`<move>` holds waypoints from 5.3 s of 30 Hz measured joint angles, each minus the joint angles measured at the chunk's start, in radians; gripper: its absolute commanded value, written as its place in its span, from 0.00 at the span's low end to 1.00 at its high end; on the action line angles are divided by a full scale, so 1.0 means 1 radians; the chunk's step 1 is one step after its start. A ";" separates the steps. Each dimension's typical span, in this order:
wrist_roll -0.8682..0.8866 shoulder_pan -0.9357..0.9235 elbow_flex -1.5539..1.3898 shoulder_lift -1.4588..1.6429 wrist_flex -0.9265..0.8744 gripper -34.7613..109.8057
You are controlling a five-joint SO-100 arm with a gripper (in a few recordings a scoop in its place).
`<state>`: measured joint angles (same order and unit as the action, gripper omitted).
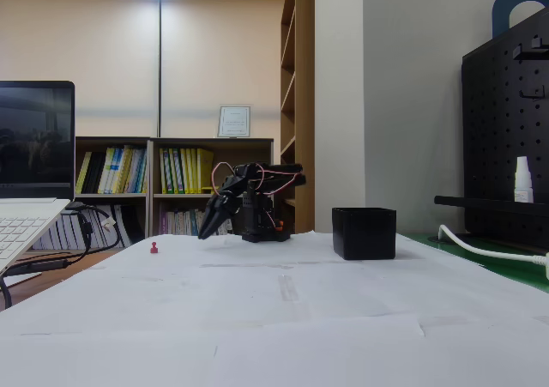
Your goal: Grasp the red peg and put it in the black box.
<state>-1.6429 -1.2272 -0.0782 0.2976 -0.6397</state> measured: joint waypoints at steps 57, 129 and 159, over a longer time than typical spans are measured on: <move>0.034 -0.041 -0.012 1.348 1.730 0.24; 0.000 -0.064 -0.331 1.741 1.965 0.54; 0.049 0.038 -0.311 1.746 1.962 0.53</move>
<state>-1.5938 -1.1888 -0.3896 2.0433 1.3223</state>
